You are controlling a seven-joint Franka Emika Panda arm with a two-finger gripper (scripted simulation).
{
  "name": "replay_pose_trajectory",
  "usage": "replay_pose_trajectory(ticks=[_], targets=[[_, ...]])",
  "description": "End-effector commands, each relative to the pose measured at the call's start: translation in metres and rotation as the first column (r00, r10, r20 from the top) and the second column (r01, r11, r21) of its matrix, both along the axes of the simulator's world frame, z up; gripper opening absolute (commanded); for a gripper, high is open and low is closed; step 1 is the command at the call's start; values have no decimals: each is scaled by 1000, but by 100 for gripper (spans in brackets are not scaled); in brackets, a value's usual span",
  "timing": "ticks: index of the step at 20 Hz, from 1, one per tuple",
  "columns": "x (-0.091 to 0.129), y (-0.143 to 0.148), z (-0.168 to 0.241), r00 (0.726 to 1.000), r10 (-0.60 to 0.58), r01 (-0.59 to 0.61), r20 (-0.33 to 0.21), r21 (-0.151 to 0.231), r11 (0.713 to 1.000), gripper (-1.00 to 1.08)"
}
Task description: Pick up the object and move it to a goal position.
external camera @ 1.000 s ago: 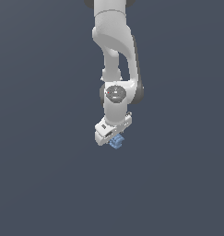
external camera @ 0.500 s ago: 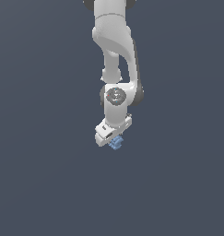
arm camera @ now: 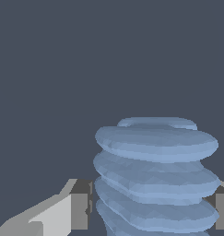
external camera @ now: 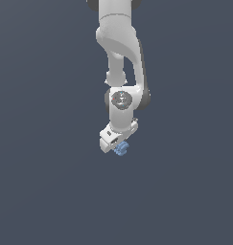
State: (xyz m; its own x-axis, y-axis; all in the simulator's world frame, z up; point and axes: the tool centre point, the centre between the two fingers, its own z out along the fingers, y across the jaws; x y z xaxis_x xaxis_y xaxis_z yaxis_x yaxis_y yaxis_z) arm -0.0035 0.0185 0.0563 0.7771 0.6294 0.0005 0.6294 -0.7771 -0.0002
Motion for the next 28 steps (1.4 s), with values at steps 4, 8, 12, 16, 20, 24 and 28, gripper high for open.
replay_pose_trajectory(ticks=[4, 8, 12, 16, 20, 24, 28], targets=[[11, 13, 11, 1000, 1, -1, 1, 0, 1000, -100], [25, 28, 23, 1000, 0, 0, 1, 0, 1000, -100], [43, 47, 38, 1000, 0, 0, 1, 0, 1000, -100], [62, 68, 55, 1000, 0, 0, 0, 1, 1000, -100], [80, 87, 70, 1000, -1, 1, 0, 0, 1000, -100], [96, 103, 83, 1000, -1, 1, 0, 0, 1000, -100], [110, 118, 95, 1000, -1, 1, 0, 0, 1000, -100]])
